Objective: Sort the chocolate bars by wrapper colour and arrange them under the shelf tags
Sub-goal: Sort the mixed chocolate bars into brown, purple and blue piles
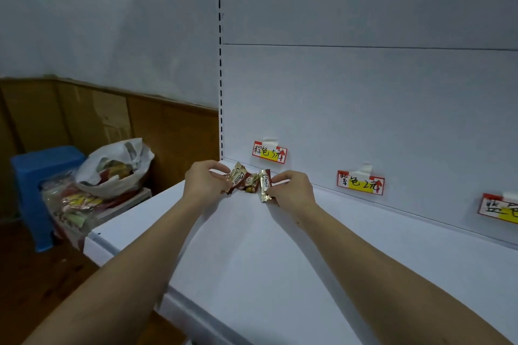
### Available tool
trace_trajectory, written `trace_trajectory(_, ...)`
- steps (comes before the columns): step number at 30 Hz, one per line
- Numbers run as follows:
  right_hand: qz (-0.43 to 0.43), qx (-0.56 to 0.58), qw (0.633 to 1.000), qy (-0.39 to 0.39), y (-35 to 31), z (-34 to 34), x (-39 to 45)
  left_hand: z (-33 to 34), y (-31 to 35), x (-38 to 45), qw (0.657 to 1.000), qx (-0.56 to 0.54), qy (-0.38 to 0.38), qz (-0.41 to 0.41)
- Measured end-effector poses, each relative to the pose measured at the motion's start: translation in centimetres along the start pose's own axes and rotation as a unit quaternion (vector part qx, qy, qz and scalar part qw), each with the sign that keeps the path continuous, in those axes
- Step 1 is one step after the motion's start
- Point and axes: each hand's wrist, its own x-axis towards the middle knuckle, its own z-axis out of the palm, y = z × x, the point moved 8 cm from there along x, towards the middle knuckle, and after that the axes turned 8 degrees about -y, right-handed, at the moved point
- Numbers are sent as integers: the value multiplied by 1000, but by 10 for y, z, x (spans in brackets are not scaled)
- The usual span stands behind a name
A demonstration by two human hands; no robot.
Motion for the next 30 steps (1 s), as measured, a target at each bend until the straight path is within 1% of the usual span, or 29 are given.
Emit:
trace_trajectory(4, 15, -19, 1000, 18, 2, 6, 29, 6, -8, 35, 999, 32, -30, 2)
trace_trajectory(6, 8, -46, 998, 29, 2, 7, 40, 10, -11, 47, 995, 86, -39, 25)
trace_trajectory(11, -40, -148, 987, 36, -3, 15, 50, 16, -10, 57, 987, 146, -25, 66)
trace_trajectory(15, -50, -156, 986, 36, -8, 12, 42, 19, -2, 45, 983, 171, -12, 69)
trace_trajectory(17, -58, -147, 987, 29, -13, 4, 33, 21, 4, 34, 977, 203, -6, 67)
trace_trajectory(20, -79, -169, 982, -7, -20, -12, 12, 32, 27, 10, 960, 266, -15, 88)
trace_trajectory(24, -106, -260, 958, -54, -21, -47, -28, 67, 64, -34, 940, 314, -42, 129)
trace_trajectory(27, -121, -328, 935, -55, -15, -89, -63, 100, 87, -72, 924, 342, -50, 160)
trace_trajectory(30, -118, -362, 924, -40, -2, -139, -99, 138, 102, -110, 921, 349, -78, 156)
